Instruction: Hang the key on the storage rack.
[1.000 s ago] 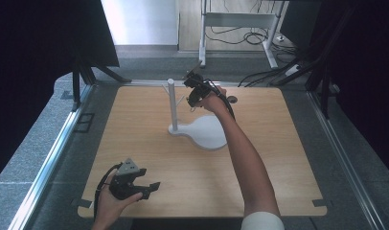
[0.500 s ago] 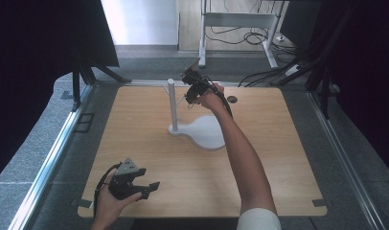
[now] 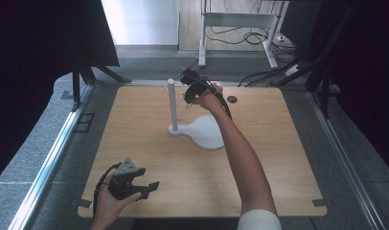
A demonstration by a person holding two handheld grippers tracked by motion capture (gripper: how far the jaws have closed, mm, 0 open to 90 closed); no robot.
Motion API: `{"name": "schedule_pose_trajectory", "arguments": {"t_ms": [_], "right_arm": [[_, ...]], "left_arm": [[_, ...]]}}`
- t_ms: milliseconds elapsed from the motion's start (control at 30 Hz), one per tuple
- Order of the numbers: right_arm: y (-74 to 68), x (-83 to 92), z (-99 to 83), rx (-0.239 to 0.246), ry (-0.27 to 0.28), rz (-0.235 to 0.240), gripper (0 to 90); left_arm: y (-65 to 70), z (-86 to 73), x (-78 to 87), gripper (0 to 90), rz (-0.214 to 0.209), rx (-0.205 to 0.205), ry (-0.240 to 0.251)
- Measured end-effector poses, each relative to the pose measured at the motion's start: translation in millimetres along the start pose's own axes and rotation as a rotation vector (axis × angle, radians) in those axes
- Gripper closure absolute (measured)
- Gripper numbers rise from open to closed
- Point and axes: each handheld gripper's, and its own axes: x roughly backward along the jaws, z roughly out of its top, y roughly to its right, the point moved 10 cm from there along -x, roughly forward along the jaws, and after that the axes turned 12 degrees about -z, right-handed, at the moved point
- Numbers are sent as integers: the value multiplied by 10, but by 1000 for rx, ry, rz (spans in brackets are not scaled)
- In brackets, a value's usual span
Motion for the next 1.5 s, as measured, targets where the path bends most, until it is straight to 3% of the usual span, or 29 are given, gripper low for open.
{"name": "schedule_pose_trajectory", "arguments": {"t_ms": [200, 500, 833, 1133, 1200, 1300, 1333, 1433, 1467, 1500], "right_arm": [[-61, 24, 6, 6, 9, 14, 838], [-136, 81, -106, 17, 23, 43, 693], [-166, 299, -386, 17, 92, 94, 605], [-195, 480, -861, 0, 165, 139, 563], [-202, 538, -1085, 2, 188, 153, 562], [-210, 567, -1242, 2, 205, 162, 559], [-221, 587, -1426, 6, 222, 163, 551], [-250, 604, -1652, 0, 238, 165, 540], [-250, 604, -1652, 0, 238, 165, 540], [-274, 602, -1810, -3, 247, 161, 537]], "left_arm": [[-10, -1, 10, 250, 4, 1, 1], [-11, -6, -3, 250, 6, 0, -4], [-5, -11, -33, 250, 14, -1, -13], [12, -21, -72, 250, 22, -6, -28], [6, -27, -93, 250, 23, -4, -30], [-7, -38, -103, 249, 26, -2, -36], [-14, -47, -111, 249, 29, 3, -40], [-24, -47, -108, 249, 32, 5, -39], [-24, -47, -108, 249, 32, 5, -39], [-30, -48, -99, 249, 36, 4, -40]]}}
